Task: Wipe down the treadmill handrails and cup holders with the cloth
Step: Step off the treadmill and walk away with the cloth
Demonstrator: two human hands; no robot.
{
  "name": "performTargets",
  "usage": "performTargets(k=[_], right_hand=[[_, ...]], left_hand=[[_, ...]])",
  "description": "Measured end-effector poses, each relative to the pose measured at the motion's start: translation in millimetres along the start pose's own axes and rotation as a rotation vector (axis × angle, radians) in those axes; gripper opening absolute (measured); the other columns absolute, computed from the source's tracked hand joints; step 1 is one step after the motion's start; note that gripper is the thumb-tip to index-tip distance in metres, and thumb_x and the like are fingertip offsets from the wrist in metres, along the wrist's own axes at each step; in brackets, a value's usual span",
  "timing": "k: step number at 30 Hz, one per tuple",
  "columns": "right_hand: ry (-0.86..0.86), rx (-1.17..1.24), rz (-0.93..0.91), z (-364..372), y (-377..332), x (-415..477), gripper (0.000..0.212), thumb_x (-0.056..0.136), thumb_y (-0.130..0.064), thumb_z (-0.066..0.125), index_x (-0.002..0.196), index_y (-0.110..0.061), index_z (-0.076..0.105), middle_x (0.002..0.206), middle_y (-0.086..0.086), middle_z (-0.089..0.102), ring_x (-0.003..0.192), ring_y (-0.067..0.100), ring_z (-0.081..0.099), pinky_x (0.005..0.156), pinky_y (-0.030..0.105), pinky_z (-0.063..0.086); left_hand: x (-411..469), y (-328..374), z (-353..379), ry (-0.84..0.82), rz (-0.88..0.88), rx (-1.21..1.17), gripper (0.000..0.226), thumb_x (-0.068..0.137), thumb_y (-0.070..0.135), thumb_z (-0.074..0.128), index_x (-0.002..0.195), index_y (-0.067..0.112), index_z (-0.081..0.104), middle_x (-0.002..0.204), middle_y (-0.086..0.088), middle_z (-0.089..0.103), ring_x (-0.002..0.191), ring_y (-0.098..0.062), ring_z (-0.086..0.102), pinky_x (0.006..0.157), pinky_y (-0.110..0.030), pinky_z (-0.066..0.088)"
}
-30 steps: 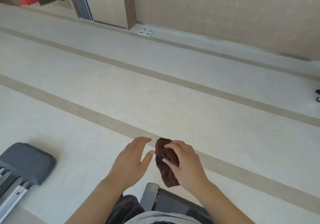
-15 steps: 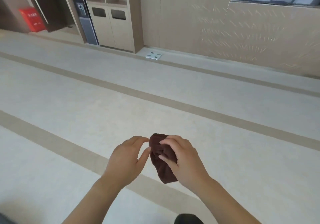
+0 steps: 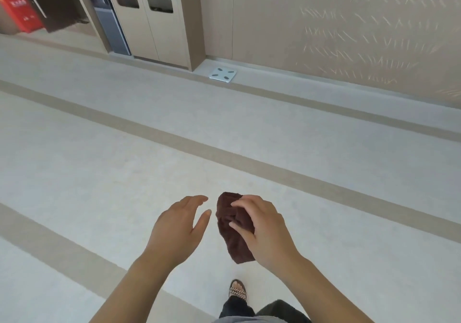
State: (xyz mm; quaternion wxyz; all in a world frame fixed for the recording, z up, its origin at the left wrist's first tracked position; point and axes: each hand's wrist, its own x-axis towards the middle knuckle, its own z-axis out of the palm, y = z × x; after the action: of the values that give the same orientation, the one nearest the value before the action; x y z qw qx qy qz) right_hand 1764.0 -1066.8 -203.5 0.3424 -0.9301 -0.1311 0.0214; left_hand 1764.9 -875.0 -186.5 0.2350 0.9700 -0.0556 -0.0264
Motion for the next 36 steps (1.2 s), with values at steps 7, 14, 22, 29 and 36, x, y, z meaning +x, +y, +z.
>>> performTargets(k=[7, 14, 22, 29, 36], right_hand=[[-0.092, -0.003, -0.019, -2, 15, 196, 0.03, 0.089, -0.041, 0.056, 0.118, -0.033, 0.051, 0.128, -0.016, 0.049, 0.116, 0.012, 0.045, 0.097, 0.036, 0.04], [-0.092, -0.021, 0.006, 20, 37, 390, 0.03, 0.089, -0.039, 0.056, 0.118, -0.032, 0.051, 0.127, -0.016, 0.049, 0.114, 0.011, 0.045, 0.096, 0.034, 0.04], [-0.007, 0.004, 0.099, 10, 47, 616, 0.033, 0.089, -0.039, 0.058, 0.121, -0.034, 0.052, 0.126, -0.018, 0.05, 0.113, 0.01, 0.047, 0.096, 0.031, 0.041], [0.016, 0.023, 0.141, 24, 65, 810, 0.038, 0.089, -0.04, 0.057, 0.126, -0.035, 0.048, 0.13, -0.017, 0.048, 0.115, 0.011, 0.046, 0.098, 0.03, 0.039], [-0.125, 0.002, 0.001, 50, 71, 1052, 0.036, 0.089, -0.042, 0.056, 0.123, -0.034, 0.05, 0.129, -0.018, 0.048, 0.116, 0.011, 0.045, 0.096, 0.031, 0.039]], left_hand=[[168, -49, -37, 0.083, -0.119, -0.068, 0.037, 0.092, 0.043, 0.038, 0.125, 0.029, 0.049, 0.126, 0.014, 0.055, 0.106, -0.009, 0.054, 0.086, -0.026, 0.044], [351, -119, -52, -0.009, -0.109, -0.089, 0.037, 0.093, 0.044, 0.036, 0.127, 0.031, 0.046, 0.127, 0.015, 0.055, 0.109, -0.007, 0.053, 0.089, -0.024, 0.043], [594, -163, -114, -0.059, 0.081, -0.108, 0.04, 0.093, 0.046, 0.034, 0.129, 0.031, 0.042, 0.13, 0.014, 0.053, 0.116, -0.007, 0.049, 0.095, -0.025, 0.04], [770, -231, -142, -0.131, 0.087, -0.084, 0.04, 0.093, 0.047, 0.034, 0.13, 0.034, 0.04, 0.13, 0.017, 0.051, 0.116, -0.005, 0.047, 0.093, -0.024, 0.04], [953, -322, -189, -0.047, -0.099, -0.055, 0.04, 0.093, 0.047, 0.033, 0.13, 0.034, 0.04, 0.13, 0.018, 0.05, 0.112, -0.004, 0.049, 0.091, -0.023, 0.041]])
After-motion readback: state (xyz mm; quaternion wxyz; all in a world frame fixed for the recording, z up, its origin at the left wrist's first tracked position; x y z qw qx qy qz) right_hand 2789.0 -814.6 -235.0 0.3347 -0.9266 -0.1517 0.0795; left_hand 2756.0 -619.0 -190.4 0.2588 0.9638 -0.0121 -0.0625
